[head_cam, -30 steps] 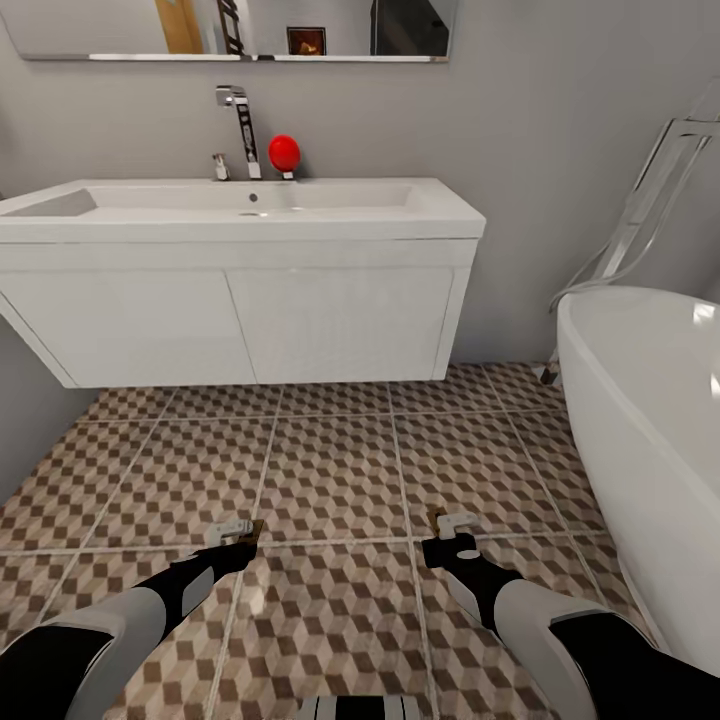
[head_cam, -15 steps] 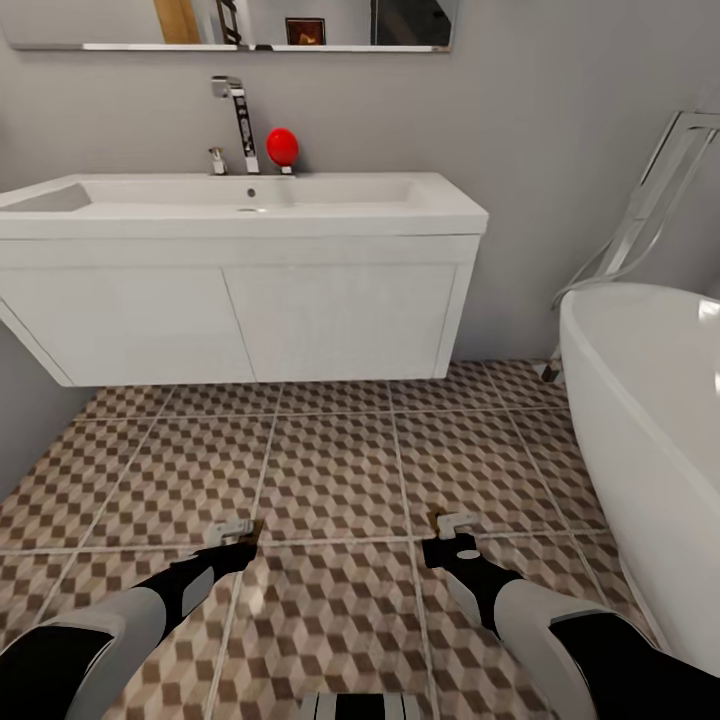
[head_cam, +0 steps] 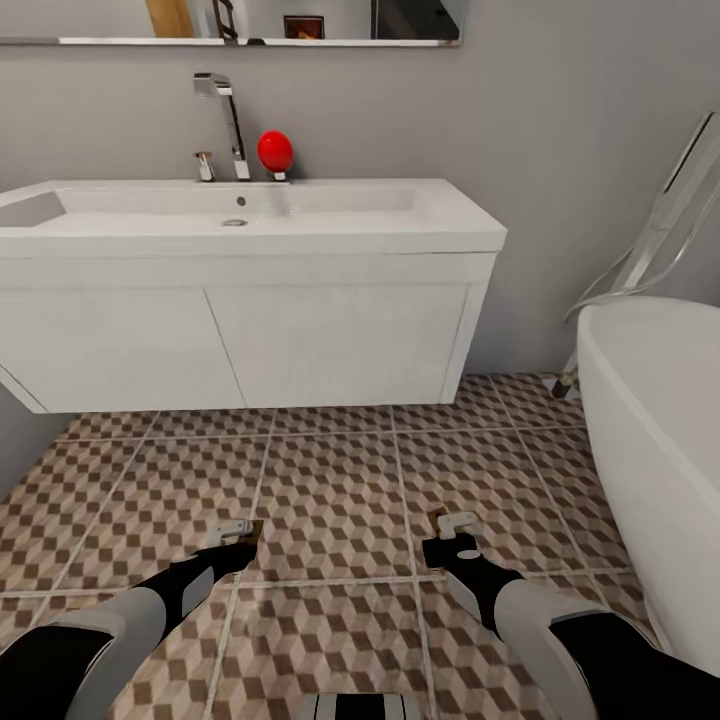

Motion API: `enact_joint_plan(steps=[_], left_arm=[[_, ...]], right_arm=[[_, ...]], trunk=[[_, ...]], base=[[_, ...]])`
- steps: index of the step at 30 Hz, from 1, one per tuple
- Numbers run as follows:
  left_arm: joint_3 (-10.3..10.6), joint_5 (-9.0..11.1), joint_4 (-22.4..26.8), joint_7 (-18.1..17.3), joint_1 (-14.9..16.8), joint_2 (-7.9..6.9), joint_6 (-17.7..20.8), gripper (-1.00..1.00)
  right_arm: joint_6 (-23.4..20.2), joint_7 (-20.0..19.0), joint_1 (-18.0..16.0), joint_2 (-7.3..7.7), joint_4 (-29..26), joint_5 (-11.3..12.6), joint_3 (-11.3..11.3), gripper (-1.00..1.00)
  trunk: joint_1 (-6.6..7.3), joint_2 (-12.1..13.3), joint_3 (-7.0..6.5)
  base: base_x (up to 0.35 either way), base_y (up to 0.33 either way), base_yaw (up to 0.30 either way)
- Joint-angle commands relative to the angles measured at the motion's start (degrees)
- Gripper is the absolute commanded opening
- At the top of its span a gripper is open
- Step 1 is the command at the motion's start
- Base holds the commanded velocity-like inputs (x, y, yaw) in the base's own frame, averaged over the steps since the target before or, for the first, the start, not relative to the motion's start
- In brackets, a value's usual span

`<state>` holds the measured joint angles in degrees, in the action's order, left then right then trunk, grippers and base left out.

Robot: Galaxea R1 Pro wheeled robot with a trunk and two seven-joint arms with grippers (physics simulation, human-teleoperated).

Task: Take the four mousetraps from the cabinet in the bathroom and place them on the bathroom floor. Make sure all four end up on the same floor surface, and ensure that at least two of them are either under or directly next to the same bathroom sink.

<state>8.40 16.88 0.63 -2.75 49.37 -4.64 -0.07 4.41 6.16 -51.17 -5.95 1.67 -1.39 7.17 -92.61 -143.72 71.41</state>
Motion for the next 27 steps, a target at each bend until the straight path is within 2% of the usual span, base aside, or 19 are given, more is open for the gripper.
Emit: enact_joint_plan(steps=[1, 5, 11, 20, 27], left_arm=[[0.5, 0.5, 0.0, -0.2, 0.0, -0.02, 0.0, -1.0], [0.5, 0.5, 0.0, -0.2, 0.0, -0.06, 0.0, -1.0], [0.5, 0.5, 0.0, -0.1, 0.0, -0.08, 0.0, -1.0], [0.5, 0.5, 0.0, -0.1, 0.0, -0.02, 0.0, -1.0], [0.5, 0.5, 0.0, -0.1, 0.0, -0.02, 0.0, -1.0]], right_arm=[[0.3, 0.2, -0.1, -0.03, 0.2, 0.0, 0.4, -1.0], [0.3, 0.2, -0.1, -0.05, 0.2, 0.0, 0.4, -1.0], [0.2, 0.2, -0.1, -0.1, 0.2, 0.0, 0.4, -1.0], [0.3, 0.3, -0.1, -0.04, 0.2, 0.0, 0.4, -1.0], [0.3, 0.3, -0.1, -0.03, 0.2, 0.0, 0.4, -1.0]], trunk=[[-0.02, 0.0, 0.04], [-0.02, 0.0, 0.04], [-0.02, 0.0, 0.04], [-0.02, 0.0, 0.04], [-0.02, 0.0, 0.04]], base=[[0.292, 0.0, 0.0], [0.212, 0.0, 0.0], [0.051, 0.0, 0.007], [0.005, 0.0, 0.179], [0.0, 0.0, 0.049]])
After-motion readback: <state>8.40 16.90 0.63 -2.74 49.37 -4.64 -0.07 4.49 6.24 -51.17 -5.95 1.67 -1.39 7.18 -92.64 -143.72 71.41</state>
